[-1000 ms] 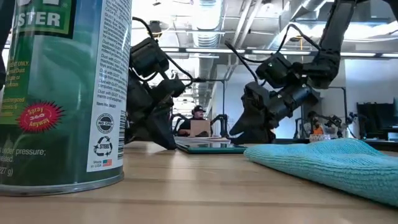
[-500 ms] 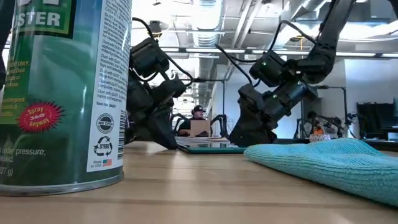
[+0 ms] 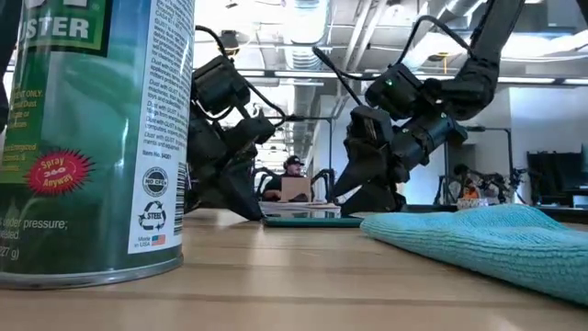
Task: Apply microfiber cloth
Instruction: Spray the front of the tablet using the spray bottle
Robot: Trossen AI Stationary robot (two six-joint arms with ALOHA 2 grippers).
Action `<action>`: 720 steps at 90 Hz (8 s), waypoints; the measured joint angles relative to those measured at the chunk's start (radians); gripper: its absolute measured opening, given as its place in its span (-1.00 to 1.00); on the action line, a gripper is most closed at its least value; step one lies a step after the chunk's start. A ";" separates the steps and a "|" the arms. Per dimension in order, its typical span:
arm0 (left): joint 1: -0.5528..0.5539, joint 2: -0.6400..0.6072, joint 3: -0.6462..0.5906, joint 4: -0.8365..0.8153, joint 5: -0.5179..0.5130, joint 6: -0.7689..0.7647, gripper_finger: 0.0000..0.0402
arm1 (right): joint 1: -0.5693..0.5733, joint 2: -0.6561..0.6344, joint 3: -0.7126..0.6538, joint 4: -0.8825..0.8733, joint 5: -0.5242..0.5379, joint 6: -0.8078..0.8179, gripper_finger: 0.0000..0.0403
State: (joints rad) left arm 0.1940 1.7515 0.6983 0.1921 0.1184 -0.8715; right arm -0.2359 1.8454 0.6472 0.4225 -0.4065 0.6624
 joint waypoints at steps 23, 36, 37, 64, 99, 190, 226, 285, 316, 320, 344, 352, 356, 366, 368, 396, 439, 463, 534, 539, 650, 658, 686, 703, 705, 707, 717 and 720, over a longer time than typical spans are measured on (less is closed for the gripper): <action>0.000 -0.002 -0.025 0.024 -0.014 -0.005 -1.00 | -0.014 -0.005 0.008 -0.111 0.092 -0.037 -0.24; 0.001 -0.001 -0.034 0.081 -0.033 -0.011 -1.00 | -0.001 -0.005 0.006 -0.098 0.108 -0.032 -0.24; 0.001 0.000 -0.034 0.086 -0.032 -0.011 -1.00 | 0.000 -0.005 0.006 -0.099 0.109 -0.031 -0.24; 0.001 0.000 -0.032 0.078 0.027 -0.035 -1.00 | -0.001 -0.005 0.005 -0.097 0.119 -0.035 -0.24; -0.013 0.069 -0.029 0.100 0.044 -0.059 -1.00 | 0.000 -0.006 0.002 -0.113 0.143 -0.018 -0.24; 0.003 -0.092 -0.023 -0.127 0.035 -0.031 -1.00 | 0.007 -0.003 -0.007 -0.055 0.200 -0.028 -0.27; 0.003 -0.102 -0.021 -0.127 0.026 -0.023 -1.00 | 0.007 -0.003 -0.007 -0.054 0.199 -0.039 -0.27; 0.003 -0.124 0.092 -0.425 -0.054 0.081 -1.00 | 0.006 -0.003 -0.007 -0.055 0.195 -0.058 -0.27; 0.005 -0.105 0.055 -0.326 -0.067 0.072 -1.00 | 0.007 -0.003 -0.009 -0.048 0.195 -0.061 -0.27; 0.005 -0.098 0.040 -0.301 -0.066 0.058 -1.00 | 0.011 -0.003 -0.009 -0.047 0.195 -0.060 -0.27; -0.009 -0.012 0.035 -0.137 -0.022 0.028 -1.00 | 0.014 -0.003 -0.010 -0.037 0.197 -0.039 -0.27; -0.011 -0.001 0.034 -0.097 -0.014 0.020 -1.00 | 0.015 -0.003 -0.010 -0.035 0.197 -0.031 -0.26; -0.013 -0.001 0.034 -0.090 -0.014 0.019 -1.00 | 0.015 -0.003 -0.010 -0.034 0.196 -0.029 -0.26; -0.017 0.001 0.034 -0.072 -0.013 0.011 -1.00 | 0.015 -0.003 -0.010 -0.030 0.195 -0.025 -0.26; -0.019 0.001 0.034 -0.069 -0.014 0.011 -1.00 | 0.016 -0.003 -0.010 -0.028 0.195 -0.022 -0.26; -0.032 0.007 0.032 -0.045 -0.031 -0.008 -1.00 | 0.019 -0.002 -0.008 -0.010 0.198 0.007 -0.26; -0.060 0.100 0.036 0.081 -0.035 -0.031 -1.00 | 0.017 0.002 0.000 0.026 0.209 0.046 -0.33; -0.063 0.100 0.040 0.079 -0.027 -0.011 -1.00 | 0.013 0.006 -0.002 0.045 0.250 -0.030 -0.93; -0.065 0.102 0.042 0.067 -0.045 0.007 -1.00 | 0.011 0.005 0.003 0.058 0.171 0.016 -0.15; -0.065 0.103 0.042 0.065 -0.047 0.007 -1.00 | 0.011 0.005 0.003 0.057 0.169 0.021 -0.05; -0.097 0.075 -0.019 0.209 -0.137 0.153 -1.00 | 0.013 -0.005 -0.002 0.267 0.142 -0.104 -0.83; -0.096 0.036 -0.021 0.210 -0.123 0.198 -1.00 | 0.013 -0.038 0.000 0.273 0.181 -0.166 -0.87; -0.100 -0.125 -0.022 0.168 -0.143 0.355 -1.00 | 0.033 -0.246 0.000 0.109 0.380 -0.368 -0.93; -0.150 -0.273 -0.029 0.186 -0.101 0.508 -1.00 | 0.063 -0.363 -0.003 -0.047 0.670 -0.413 -0.94; -0.156 -0.296 -0.030 0.175 -0.110 0.534 -1.00 | 0.071 -0.379 -0.001 -0.059 0.682 -0.413 -0.94; -0.163 -0.321 -0.031 0.164 -0.117 0.558 -1.00 | 0.078 -0.395 0.002 -0.075 0.690 -0.413 -0.94; -0.194 -0.457 -0.027 0.124 -0.126 0.613 -1.00 | 0.119 -0.456 -0.001 -0.131 0.734 -0.412 -0.94; -0.202 -0.490 -0.028 0.083 -0.146 0.626 -1.00 | 0.130 -0.475 -0.002 -0.130 0.747 -0.409 -0.94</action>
State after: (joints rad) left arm -0.0082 1.2613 0.6703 0.2755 -0.0278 -0.2454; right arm -0.1056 1.3701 0.6453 0.2929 0.3410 0.2532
